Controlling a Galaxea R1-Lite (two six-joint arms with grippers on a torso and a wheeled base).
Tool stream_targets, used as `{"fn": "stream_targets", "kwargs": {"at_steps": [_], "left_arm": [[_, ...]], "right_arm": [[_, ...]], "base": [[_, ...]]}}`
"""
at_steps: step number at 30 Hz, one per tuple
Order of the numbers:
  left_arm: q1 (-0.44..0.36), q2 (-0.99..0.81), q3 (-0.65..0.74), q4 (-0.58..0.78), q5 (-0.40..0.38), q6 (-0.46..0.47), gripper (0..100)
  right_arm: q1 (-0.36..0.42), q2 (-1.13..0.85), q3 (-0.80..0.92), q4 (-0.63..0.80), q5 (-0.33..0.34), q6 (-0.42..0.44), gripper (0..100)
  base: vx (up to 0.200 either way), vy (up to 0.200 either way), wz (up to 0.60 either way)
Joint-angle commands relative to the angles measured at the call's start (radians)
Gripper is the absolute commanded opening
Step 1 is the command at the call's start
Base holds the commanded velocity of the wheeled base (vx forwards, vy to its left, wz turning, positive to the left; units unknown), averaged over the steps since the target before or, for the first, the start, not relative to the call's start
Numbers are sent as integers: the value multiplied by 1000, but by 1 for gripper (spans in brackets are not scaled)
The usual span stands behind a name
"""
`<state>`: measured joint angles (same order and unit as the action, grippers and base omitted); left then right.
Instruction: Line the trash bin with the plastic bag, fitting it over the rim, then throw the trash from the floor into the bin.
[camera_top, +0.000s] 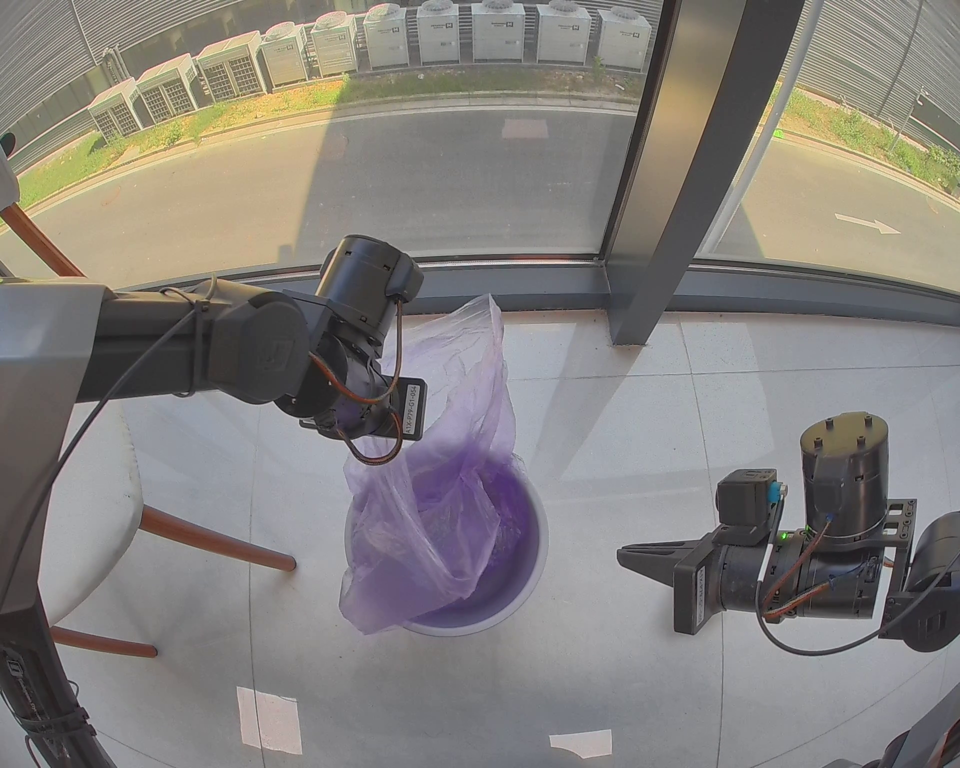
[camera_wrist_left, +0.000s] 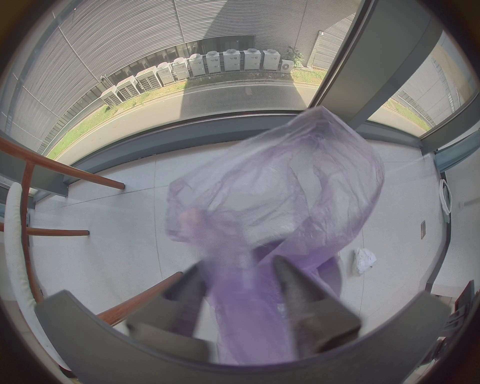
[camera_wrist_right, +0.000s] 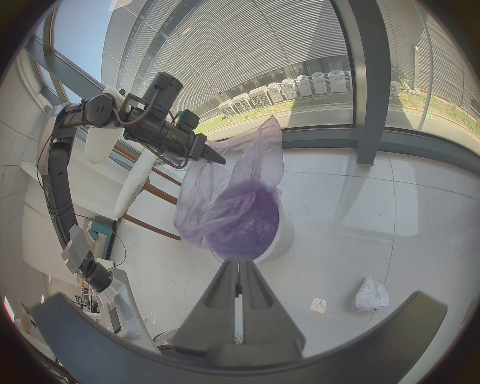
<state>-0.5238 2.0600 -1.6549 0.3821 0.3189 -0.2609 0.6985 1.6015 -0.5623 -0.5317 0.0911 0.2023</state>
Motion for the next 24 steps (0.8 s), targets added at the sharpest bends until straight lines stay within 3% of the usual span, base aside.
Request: {"fn": "stream_targets", "kwargs": {"at_steps": [1,9,14,16,18,19,20,21,22,24], "left_arm": [[-2,32,-5,0,0,2,0],[-13,-149,95,9,-4,2,0],[-41,-250,328,-29,-6,74,0],[-53,-293,477,-124,-6,109,0],[-53,-307,524,-164,-6,120,0],[-50,-340,679,-304,-9,172,0],[-50,-340,679,-304,-9,172,0],[-45,-376,790,-397,-9,247,0],[-39,-393,828,-428,-12,281,0],[-7,-422,880,-468,-21,339,0]], "right_arm": [[-5,2,-5,-2,4,0,0],[-48,77,-116,-2,10,5,0],[3,187,-171,-4,107,103,0],[47,233,-209,-22,128,180,0],[62,244,-223,-31,127,203,0],[91,270,-249,-53,127,289,0],[91,270,-249,-53,127,289,0],[98,278,-252,-53,130,345,0],[98,281,-249,-54,133,359,100],[98,298,-243,-54,133,370,100]], "base": [[0,0,0],[0,0,0],[0,0,0],[0,0,0],[0,0,0],[0,0,0],[0,0,0],[0,0,0],[0,0,0],[0,0,0]]}}
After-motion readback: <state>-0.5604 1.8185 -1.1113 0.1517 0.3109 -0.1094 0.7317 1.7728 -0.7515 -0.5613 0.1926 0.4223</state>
